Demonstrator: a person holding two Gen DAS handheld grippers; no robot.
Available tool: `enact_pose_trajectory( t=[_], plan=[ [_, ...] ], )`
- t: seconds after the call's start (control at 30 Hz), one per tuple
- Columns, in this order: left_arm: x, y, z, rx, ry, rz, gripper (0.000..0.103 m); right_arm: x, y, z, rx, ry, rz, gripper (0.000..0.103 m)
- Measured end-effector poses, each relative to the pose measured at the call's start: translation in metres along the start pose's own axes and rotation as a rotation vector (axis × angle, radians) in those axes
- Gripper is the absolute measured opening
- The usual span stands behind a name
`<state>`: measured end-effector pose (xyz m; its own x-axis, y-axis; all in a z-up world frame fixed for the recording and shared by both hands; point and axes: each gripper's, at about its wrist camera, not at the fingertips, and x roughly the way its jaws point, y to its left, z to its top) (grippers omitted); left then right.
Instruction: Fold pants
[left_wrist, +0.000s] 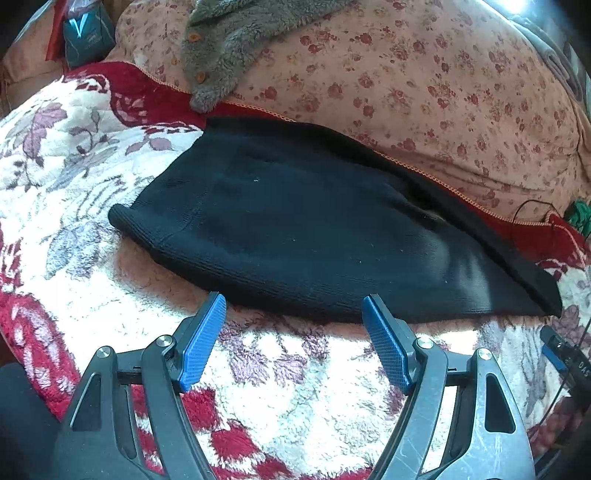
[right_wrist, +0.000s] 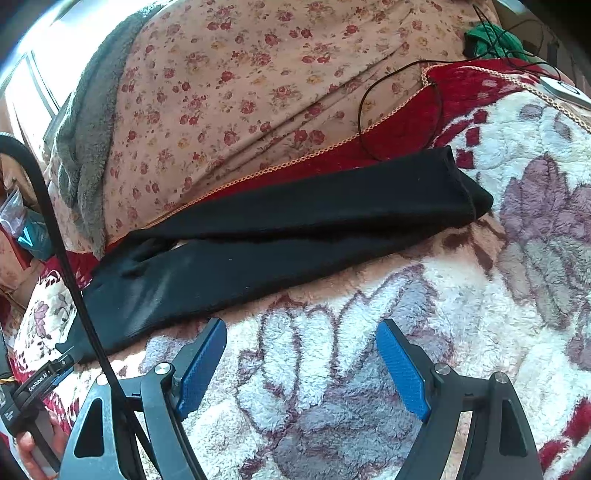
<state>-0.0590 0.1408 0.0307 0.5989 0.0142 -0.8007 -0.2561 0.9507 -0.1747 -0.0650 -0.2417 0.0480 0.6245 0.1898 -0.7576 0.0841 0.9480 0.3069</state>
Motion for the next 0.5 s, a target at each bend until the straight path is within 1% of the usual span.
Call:
enact_pose_trajectory(
  t=[0.1, 0.17, 0.33, 0.5],
  plan=[
    [0.007, 0.002, 0.003, -0.021, 0.020, -0.023, 0.078, 0.001, 0.000, 0.000, -0.004, -0.004, 0.000, 0.082],
    [0.011, 0.002, 0.005, -0.035, 0.026, -0.025, 0.078, 0.002, -0.002, 0.001, -0.007, -0.008, 0.003, 0.082],
    [0.021, 0.001, 0.020, -0.043, 0.009, -0.029, 0.078, 0.003, -0.013, 0.006, 0.010, -0.020, 0.015, 0.082],
    [0.033, 0.001, 0.037, -0.063, 0.017, -0.023, 0.078, 0.010, -0.033, 0.018, 0.058, -0.033, 0.025, 0.082]
  ],
)
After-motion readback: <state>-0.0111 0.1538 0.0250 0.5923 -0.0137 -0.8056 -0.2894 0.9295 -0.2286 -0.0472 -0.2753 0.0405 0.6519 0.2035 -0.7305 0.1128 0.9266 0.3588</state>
